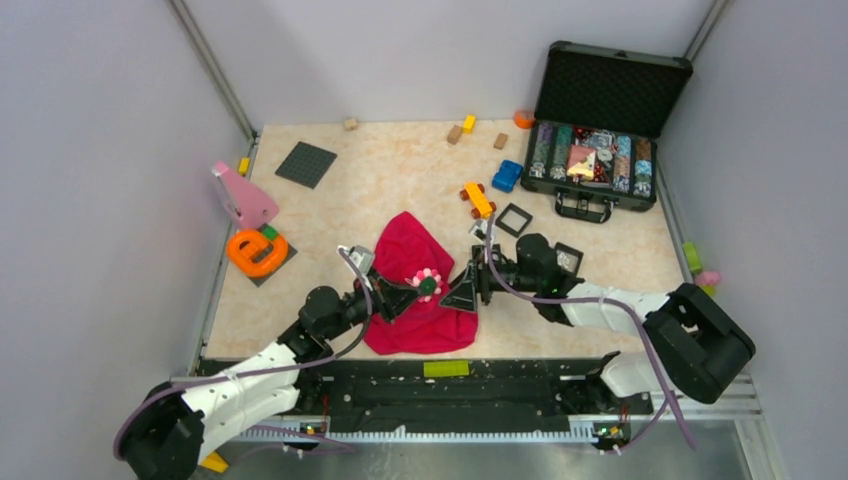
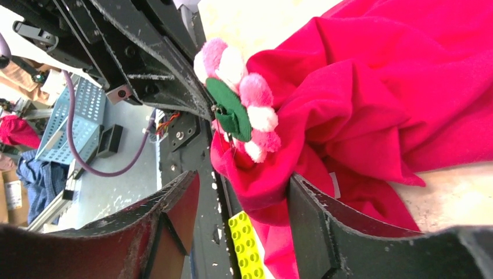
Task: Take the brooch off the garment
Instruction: Remove the brooch from the clothes.
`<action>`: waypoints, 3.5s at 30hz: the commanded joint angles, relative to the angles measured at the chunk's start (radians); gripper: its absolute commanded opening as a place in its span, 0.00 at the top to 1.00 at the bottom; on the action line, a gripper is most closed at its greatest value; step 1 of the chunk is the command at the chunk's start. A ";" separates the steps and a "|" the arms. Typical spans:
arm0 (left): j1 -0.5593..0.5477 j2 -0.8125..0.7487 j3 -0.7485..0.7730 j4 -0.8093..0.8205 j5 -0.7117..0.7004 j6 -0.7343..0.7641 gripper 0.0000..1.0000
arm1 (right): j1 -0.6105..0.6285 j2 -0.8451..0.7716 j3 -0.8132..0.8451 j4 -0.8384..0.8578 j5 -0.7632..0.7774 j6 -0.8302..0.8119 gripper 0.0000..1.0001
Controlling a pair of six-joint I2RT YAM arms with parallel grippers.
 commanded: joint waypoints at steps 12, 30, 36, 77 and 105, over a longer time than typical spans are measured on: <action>0.032 -0.018 0.017 0.046 0.031 -0.029 1.00 | 0.035 0.072 0.019 0.144 -0.018 0.072 0.95; 0.032 0.066 0.000 0.108 0.157 -0.065 1.00 | -0.016 0.056 0.064 0.059 0.028 0.093 0.76; 0.035 0.210 0.033 0.166 0.214 -0.145 1.00 | -0.016 0.054 0.078 -0.035 0.074 0.067 0.89; 0.174 0.996 0.102 0.796 0.530 -0.428 1.00 | -0.147 0.198 -0.026 0.211 -0.056 0.242 0.27; 0.137 0.968 0.072 0.767 0.455 -0.319 1.00 | -0.088 0.291 -0.041 0.232 -0.106 0.126 0.52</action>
